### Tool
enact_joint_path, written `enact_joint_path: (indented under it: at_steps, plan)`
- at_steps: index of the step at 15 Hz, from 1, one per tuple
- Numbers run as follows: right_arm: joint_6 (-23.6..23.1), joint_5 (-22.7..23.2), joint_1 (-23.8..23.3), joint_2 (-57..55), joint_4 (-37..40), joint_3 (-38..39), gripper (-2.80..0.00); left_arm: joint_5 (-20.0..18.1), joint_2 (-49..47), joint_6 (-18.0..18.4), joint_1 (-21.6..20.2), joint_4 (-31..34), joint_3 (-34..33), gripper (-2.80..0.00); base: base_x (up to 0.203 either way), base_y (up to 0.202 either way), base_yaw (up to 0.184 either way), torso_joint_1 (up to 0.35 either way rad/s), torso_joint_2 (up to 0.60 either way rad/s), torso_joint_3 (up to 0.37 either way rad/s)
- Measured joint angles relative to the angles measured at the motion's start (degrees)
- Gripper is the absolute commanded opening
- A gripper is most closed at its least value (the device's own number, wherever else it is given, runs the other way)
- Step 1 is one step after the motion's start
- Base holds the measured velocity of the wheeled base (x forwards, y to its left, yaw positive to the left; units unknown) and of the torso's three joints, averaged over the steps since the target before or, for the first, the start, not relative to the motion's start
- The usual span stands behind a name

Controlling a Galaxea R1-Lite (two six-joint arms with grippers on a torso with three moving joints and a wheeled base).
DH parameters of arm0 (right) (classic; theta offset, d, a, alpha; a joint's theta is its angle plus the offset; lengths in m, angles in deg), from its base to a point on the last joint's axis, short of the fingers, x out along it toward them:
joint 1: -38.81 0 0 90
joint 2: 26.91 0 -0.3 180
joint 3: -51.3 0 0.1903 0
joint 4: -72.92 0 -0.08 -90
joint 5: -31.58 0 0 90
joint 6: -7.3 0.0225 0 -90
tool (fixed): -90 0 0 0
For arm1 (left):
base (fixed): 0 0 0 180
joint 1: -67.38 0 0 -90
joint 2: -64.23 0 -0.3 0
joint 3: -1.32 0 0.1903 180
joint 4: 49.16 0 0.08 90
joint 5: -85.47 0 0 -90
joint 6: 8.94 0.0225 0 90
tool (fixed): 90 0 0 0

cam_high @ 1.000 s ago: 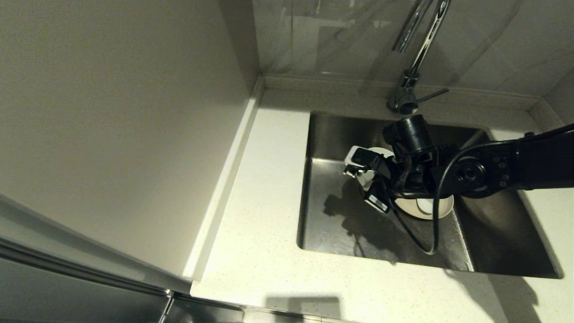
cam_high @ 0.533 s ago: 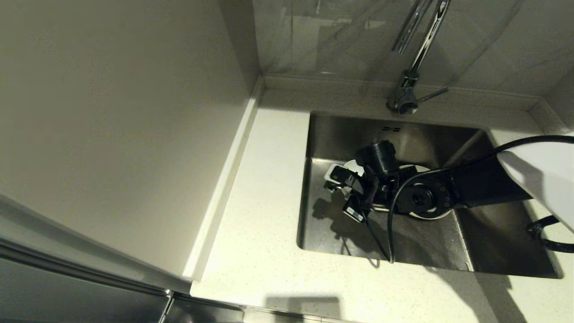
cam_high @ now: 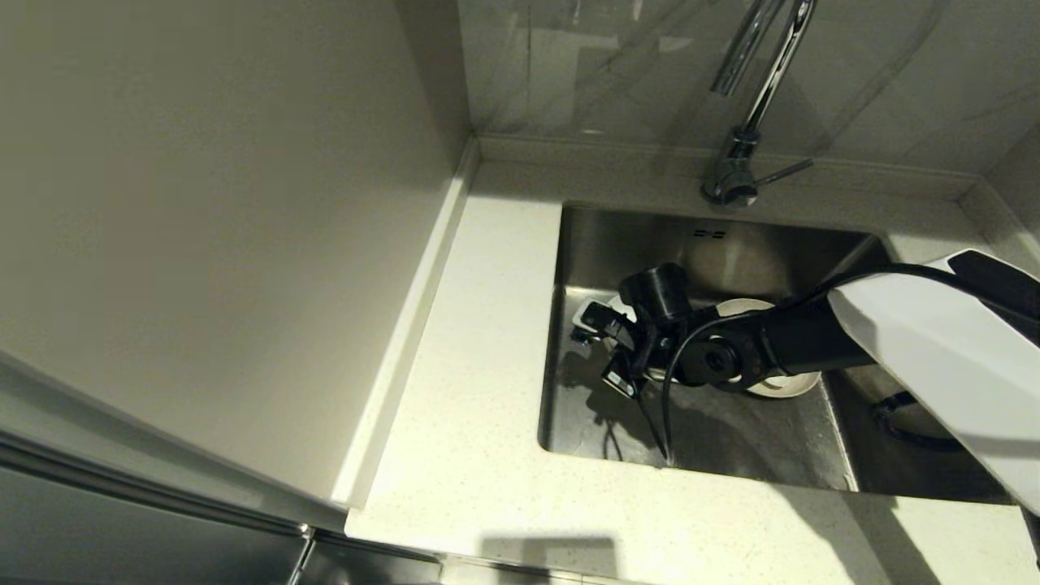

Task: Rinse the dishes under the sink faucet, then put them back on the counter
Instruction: Put a bowl into the sink

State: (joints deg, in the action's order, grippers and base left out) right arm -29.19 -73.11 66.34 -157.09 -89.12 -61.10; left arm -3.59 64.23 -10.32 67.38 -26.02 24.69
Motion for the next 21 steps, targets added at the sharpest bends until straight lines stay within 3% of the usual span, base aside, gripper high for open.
enact_joint_path:
  at_steps: [5, 15, 16, 21]
  plan:
    - [0.0, -3.8, -0.1, -3.1, -1.6, -2.8, -2.80, 0.0, 0.0, 0.0, 0.0, 0.0, 0.0, -2.80, 0.000, 0.000, 0.000, 0.000, 0.00, 0.000]
    - [0.1, -6.7, -1.7, -6.0, -1.4, -3.9, -2.80, 0.0, 0.0, 0.0, 0.0, 0.0, 0.0, -2.80, 0.000, 0.000, 0.000, 0.000, 0.00, 0.000]
    - [0.1, -7.3, -1.7, -6.1, -1.4, -3.9, 0.00, 0.0, 0.0, 0.0, 0.0, 0.0, 0.0, -2.80, 0.000, 0.000, 0.000, 0.000, 0.00, 0.000]
    - [2.1, -7.5, -1.8, -6.0, -1.6, -3.8, 0.00, 0.0, 0.0, 0.0, 0.0, 0.0, 0.0, -2.80, 0.000, 0.000, 0.000, 0.000, 0.00, 0.000]
